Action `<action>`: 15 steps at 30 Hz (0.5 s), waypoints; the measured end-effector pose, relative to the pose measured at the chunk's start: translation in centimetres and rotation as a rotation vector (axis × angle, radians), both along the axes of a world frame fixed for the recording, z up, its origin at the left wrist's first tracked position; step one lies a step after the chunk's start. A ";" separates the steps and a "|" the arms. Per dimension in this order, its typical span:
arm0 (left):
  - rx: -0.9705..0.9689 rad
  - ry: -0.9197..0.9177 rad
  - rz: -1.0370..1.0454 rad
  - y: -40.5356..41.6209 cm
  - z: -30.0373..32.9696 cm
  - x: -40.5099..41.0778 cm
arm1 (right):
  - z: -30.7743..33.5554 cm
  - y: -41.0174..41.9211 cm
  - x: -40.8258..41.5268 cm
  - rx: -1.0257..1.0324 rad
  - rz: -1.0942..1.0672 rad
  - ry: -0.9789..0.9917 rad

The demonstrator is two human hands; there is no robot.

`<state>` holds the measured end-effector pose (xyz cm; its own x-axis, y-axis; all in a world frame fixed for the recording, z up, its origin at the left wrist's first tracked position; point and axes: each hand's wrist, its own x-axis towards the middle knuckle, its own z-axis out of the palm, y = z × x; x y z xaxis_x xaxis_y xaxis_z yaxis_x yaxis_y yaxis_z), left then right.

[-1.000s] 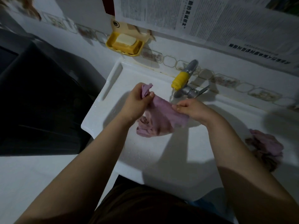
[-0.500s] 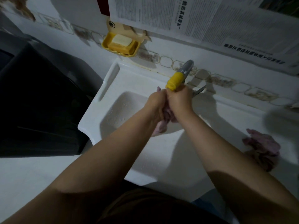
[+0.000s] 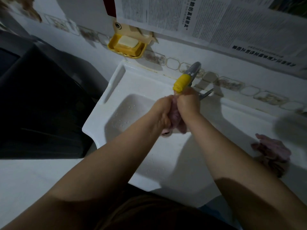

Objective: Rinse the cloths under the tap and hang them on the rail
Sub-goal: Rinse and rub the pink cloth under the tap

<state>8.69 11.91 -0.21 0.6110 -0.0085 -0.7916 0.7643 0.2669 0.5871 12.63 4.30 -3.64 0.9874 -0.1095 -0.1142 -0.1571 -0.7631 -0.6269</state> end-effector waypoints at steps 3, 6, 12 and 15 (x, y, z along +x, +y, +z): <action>0.056 0.005 0.068 0.8 0.0 0.2 | 0.2 1.1 -1.7 0.032 0.088 -0.068; -0.010 -0.022 0.211 1.1 -0.6 0.4 | 0.4 2.0 -3.3 -0.011 0.179 -0.128; -0.154 0.060 0.025 2.1 -0.1 -0.7 | 0.3 -1.8 0.7 0.055 0.138 0.163; -0.182 0.007 0.023 5.6 -0.3 -0.7 | 0.7 -2.9 0.2 0.232 0.201 0.350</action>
